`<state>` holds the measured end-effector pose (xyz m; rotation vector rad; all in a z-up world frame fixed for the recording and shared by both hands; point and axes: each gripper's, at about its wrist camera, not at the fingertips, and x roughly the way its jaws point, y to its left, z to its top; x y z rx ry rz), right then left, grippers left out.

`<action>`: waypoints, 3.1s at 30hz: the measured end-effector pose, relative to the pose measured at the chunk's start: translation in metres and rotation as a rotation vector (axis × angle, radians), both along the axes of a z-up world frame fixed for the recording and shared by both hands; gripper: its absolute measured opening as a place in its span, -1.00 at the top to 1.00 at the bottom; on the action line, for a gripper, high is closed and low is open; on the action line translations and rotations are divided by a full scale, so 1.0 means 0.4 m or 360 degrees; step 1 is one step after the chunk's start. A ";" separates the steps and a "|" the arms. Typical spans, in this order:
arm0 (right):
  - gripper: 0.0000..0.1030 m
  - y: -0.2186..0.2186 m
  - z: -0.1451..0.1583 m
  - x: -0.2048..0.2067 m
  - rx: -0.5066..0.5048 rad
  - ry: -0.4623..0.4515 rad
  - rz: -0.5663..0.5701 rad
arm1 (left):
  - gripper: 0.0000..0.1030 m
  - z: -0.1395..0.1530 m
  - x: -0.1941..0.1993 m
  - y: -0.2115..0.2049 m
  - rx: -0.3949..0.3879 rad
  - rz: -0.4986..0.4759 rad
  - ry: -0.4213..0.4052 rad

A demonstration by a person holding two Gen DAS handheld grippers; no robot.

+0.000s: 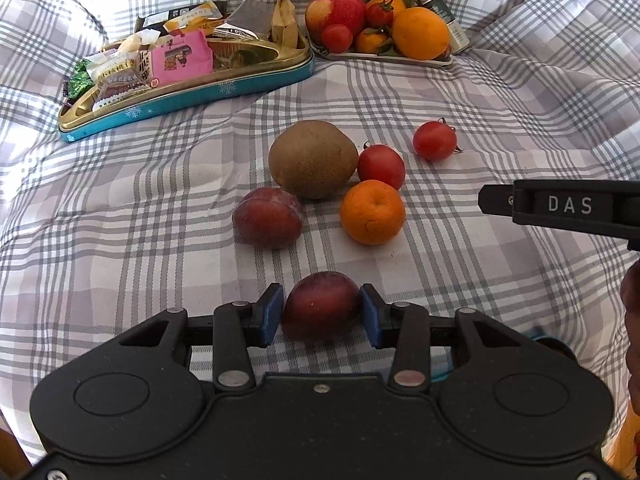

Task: Organize fruits
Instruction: 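Close the left tool on the dark red plum, then close the right tool on the red tomato, then carry the plum with the left tool while the right tool carries the tomato over the tray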

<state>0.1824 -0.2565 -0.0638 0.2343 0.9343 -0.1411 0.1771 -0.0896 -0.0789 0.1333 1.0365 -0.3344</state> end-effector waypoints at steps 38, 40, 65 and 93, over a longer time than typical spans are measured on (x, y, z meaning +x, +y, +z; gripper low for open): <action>-0.07 0.059 -0.049 0.190 -0.0146 -0.0047 0.0085 | 0.09 0.006 0.060 0.131 -0.0036 0.0304 -0.0008; -0.07 0.060 -0.054 0.194 -0.0153 -0.0047 0.0085 | 0.09 0.005 0.060 0.132 -0.0038 0.0306 -0.0006; 0.22 0.069 -0.017 0.132 -0.0223 -0.0123 0.0118 | 0.09 0.054 0.025 0.128 -0.0061 0.0273 -0.0095; 0.22 0.120 0.218 -0.321 -0.0179 -0.0437 0.0240 | 0.10 0.217 -0.261 0.171 -0.0083 0.0226 -0.0401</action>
